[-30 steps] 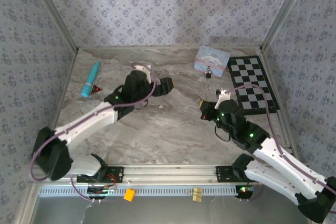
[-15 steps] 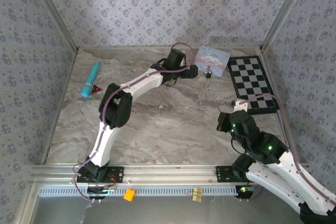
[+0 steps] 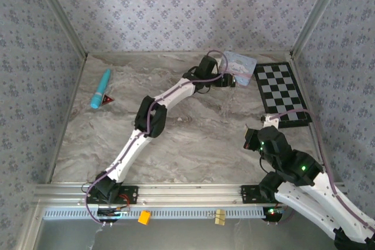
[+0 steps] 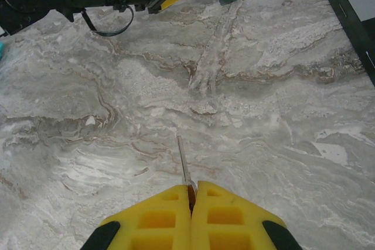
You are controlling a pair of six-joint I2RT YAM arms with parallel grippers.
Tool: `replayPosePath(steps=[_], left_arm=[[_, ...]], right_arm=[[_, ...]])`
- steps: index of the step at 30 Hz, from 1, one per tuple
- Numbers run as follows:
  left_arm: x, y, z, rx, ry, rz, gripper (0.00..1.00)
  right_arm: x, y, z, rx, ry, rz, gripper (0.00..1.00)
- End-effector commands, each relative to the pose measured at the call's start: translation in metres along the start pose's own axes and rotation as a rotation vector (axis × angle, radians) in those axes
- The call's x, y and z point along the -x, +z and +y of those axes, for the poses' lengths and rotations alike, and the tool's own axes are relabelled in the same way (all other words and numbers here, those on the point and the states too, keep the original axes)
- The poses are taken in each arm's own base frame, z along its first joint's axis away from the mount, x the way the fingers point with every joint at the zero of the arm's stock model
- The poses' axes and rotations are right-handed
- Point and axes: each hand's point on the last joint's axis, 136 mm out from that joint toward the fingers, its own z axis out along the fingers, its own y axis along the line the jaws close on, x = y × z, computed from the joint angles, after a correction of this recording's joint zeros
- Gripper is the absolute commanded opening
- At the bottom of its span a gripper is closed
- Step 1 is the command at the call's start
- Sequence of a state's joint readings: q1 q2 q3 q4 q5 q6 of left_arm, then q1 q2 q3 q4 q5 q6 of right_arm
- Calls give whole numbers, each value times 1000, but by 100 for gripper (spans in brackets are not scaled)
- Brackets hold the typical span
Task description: Unlock the padlock with the key
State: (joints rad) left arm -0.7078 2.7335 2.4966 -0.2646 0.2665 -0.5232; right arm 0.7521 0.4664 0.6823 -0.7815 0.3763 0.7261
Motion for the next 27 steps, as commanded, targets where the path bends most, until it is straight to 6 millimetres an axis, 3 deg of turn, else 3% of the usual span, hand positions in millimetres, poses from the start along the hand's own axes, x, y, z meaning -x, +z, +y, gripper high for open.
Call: replayPosePath(steps=[1, 11, 27], left_arm=[[4, 5, -21, -76, 24, -9, 73], [-9, 35, -4, -95, -17, -38, 70], [-27, 56, -17, -173, -135, -46, 56]], right_arm=[[-3, 0, -1, 3, 24, 7, 0], [-9, 4, -1, 7, 37, 20, 0], [-15, 4, -1, 31, 71, 29, 0]])
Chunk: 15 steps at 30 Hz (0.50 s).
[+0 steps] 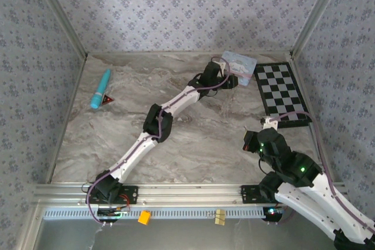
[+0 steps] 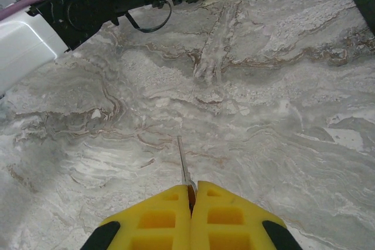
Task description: Unlock the padlock with the key
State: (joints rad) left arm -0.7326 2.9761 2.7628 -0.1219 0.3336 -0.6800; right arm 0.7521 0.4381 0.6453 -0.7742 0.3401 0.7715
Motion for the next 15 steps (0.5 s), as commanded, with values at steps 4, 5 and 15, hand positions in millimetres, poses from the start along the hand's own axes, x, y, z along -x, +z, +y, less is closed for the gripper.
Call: replayPosePath(steps=[4, 5, 15], left_arm=[[-22, 12, 7, 18, -52, 20, 47], [-21, 12, 8, 23, -56, 17, 45], [-18, 7, 17, 96, -92, 9, 15]], right_arm=[[-3, -1, -1, 14, 32, 1, 0], [-3, -2, -1, 16, 35, -1, 0], [-5, -2, -3, 18, 46, 2, 0]])
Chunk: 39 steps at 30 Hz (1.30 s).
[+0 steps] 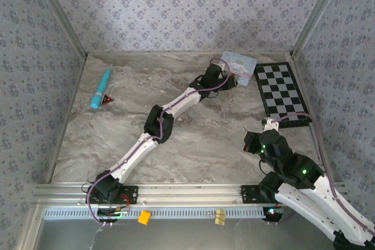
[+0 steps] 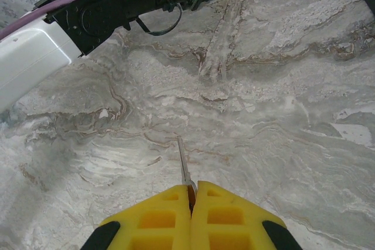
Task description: Unlock the padlock with the key
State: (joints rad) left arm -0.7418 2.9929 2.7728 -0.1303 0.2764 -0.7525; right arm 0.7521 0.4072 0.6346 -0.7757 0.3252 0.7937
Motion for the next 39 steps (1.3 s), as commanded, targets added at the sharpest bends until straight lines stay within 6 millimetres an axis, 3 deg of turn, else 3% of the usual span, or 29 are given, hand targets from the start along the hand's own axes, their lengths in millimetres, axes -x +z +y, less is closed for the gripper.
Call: replayPosePath(steps=[1, 9, 14, 17, 25, 29, 34, 39], left_arm=[[-12, 0, 8, 60, -17, 32, 12], [-8, -33, -4, 127, 12, 77, 4], [-12, -79, -1, 157, 4, 54, 2], [-23, -118, 20, 206, -22, 28, 1], [-71, -225, 70, 285, -134, 3, 0], [-95, -279, 82, 364, -159, -8, 0], [-135, -320, 87, 423, -230, 28, 0], [-168, -333, 67, 447, -214, 85, 2]], right_arm=[[-3, 1, -2, -1, 18, 7, 0], [-3, 5, 1, -3, 21, 13, 0], [-4, 11, 4, 0, 24, 21, 0], [-4, 17, 7, 2, 23, 25, 0], [-13, 47, 29, 49, 25, 67, 0], [-19, 64, 42, 84, 30, 97, 0], [-24, 78, 53, 105, 25, 123, 0], [-31, 87, 59, 113, 24, 142, 0]])
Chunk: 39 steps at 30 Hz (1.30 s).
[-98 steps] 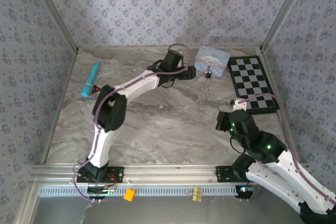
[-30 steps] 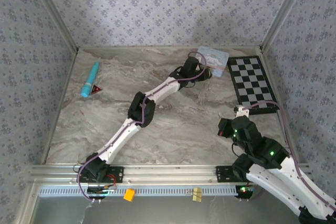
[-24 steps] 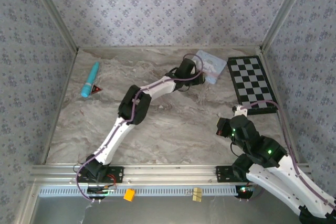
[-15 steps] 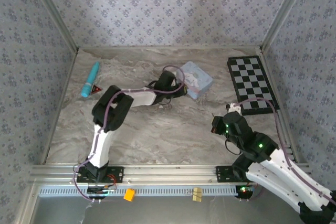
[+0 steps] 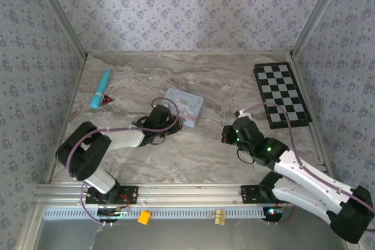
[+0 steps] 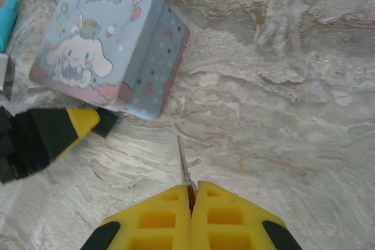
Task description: Unlock the padlock with the key
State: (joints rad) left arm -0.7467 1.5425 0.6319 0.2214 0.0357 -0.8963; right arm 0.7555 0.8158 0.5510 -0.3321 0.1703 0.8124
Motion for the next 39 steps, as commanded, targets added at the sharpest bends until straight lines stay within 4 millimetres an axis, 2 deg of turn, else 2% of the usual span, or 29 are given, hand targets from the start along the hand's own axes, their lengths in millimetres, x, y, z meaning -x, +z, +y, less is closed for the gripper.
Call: replayPosePath(steps=[1, 4, 11, 16, 21, 26, 31, 39], left_arm=[[-21, -9, -2, 36, -26, 40, 2], [-31, -7, -9, 21, -42, 76, 3], [-40, -7, -26, -12, -6, 125, 5], [-43, -16, -45, -86, -20, 174, 5], [-43, -22, -50, -111, -39, 174, 7], [-49, -17, -34, -48, -35, 189, 10], [-57, -13, -9, 20, -17, 182, 13], [-66, -8, 7, 55, 67, 172, 18]], right_arm=[[-2, 6, 9, 39, 17, 2, 0], [-6, 11, 10, 37, 19, 18, 0], [-13, 12, 12, 42, 29, 35, 0], [-35, 23, 16, 97, 102, 89, 0], [-59, 38, 27, 167, 161, 152, 0], [-71, 46, 30, 137, 135, 179, 0], [-68, 45, 34, 123, 116, 172, 0], [-63, 43, 30, 99, 104, 157, 0]])
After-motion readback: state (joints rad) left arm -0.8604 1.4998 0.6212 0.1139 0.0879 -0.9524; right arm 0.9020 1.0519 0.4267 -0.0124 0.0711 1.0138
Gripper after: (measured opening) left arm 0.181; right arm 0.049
